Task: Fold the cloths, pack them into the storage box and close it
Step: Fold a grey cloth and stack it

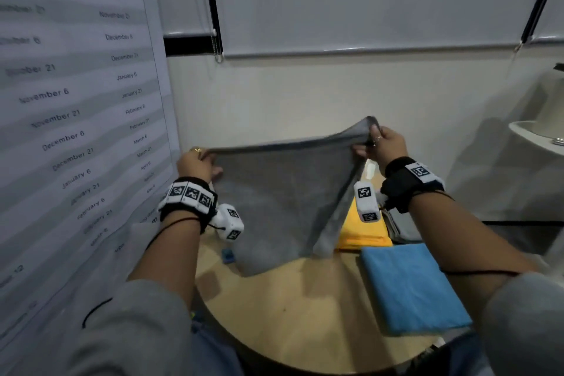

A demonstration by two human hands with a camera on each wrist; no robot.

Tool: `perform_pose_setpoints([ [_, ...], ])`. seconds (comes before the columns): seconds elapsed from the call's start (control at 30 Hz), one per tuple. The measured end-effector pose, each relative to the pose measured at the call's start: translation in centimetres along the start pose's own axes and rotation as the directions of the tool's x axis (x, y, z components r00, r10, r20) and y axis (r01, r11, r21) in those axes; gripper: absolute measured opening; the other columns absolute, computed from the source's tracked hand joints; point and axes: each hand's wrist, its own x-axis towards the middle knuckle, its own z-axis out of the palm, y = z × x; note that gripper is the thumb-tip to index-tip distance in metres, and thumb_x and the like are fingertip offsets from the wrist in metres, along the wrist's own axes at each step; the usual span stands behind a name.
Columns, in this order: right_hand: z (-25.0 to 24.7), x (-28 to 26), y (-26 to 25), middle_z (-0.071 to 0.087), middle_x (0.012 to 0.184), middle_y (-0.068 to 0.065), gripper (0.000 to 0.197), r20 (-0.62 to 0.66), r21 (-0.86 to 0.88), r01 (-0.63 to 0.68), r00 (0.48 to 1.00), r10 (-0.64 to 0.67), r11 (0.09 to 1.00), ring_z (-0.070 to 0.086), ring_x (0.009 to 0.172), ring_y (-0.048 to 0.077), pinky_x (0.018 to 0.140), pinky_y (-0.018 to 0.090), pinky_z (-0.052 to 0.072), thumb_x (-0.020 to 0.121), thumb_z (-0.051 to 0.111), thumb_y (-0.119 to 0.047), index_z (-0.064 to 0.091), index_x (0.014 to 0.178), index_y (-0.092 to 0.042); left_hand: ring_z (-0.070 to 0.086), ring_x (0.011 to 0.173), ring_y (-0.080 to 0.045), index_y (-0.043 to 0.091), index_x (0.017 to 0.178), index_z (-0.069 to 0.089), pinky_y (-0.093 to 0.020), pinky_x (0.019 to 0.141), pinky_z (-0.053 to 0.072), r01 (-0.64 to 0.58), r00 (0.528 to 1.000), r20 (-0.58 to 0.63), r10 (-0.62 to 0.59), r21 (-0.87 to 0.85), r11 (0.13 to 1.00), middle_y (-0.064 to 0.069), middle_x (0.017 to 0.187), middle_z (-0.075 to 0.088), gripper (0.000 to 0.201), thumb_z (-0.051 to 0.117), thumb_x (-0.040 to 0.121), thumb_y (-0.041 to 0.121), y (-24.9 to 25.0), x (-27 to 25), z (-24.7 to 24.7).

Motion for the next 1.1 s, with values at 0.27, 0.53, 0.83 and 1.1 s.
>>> perform_pose_setpoints([
  [0.27,-2.5,-6.8,-0.3,0.068,0.086,0.001,0.031,0.154,0.135,0.174,0.969,-0.194,0.975,0.066,0.078,0.009,0.072,0.017,0.056,0.091,0.052,-0.034,0.062,0.099,-0.006,0.062,0.087,-0.014,0.024,0.078,0.068,-0.027,0.088,0.05,-0.21,0.969,0.044,0.242,-0.362,0.908,0.004,0.079,0.068,0.029,0.055,0.089,0.001,1.2,-4.8,-5.8],
  [0.53,-8.0,-16.5,14.6,0.069,0.066,-0.004,0.027,0.245,-0.092,-0.306,0.915,0.319,0.948,0.06,0.075,0.019,0.069,0.025,0.05,0.08,0.068,-0.034,0.068,0.071,-0.009,0.061,0.069,-0.023,0.007,0.072,0.071,-0.027,0.064,0.053,0.417,0.884,0.276,-0.378,-0.099,0.903,-0.013,0.073,0.071,0.045,0.044,0.097,0.033,-12.3,-15.3,-5.8],
  [0.83,-8.1,-20.3,18.3,0.059,0.071,0.002,0.024,0.45,-0.682,0.139,0.854,0.262,0.718,0.056,0.069,0.011,0.069,0.025,0.046,0.09,0.058,-0.007,0.062,0.069,-0.018,0.053,0.115,-0.034,0.0,0.122,0.051,-0.038,0.091,0.046,0.419,0.761,0.37,-0.532,0.346,0.84,-0.016,0.123,0.055,0.053,0.07,0.074,-0.01,-18.8,-20.0,-4.8],
  [1.1,4.9,-20.3,17.6,0.068,0.096,0.014,0.014,0.832,-0.491,0.576,0.533,0.155,0.653,0.06,0.089,0.019,0.077,0.008,0.039,0.082,0.068,-0.007,0.073,0.094,-0.003,0.061,0.076,-0.028,0.006,0.106,0.05,-0.033,0.067,0.056,0.592,0.705,0.457,-0.542,0.042,0.805,-0.019,0.085,0.06,0.032,0.058,0.083,-0.015,-19.6,-22.5,-6.8],
])
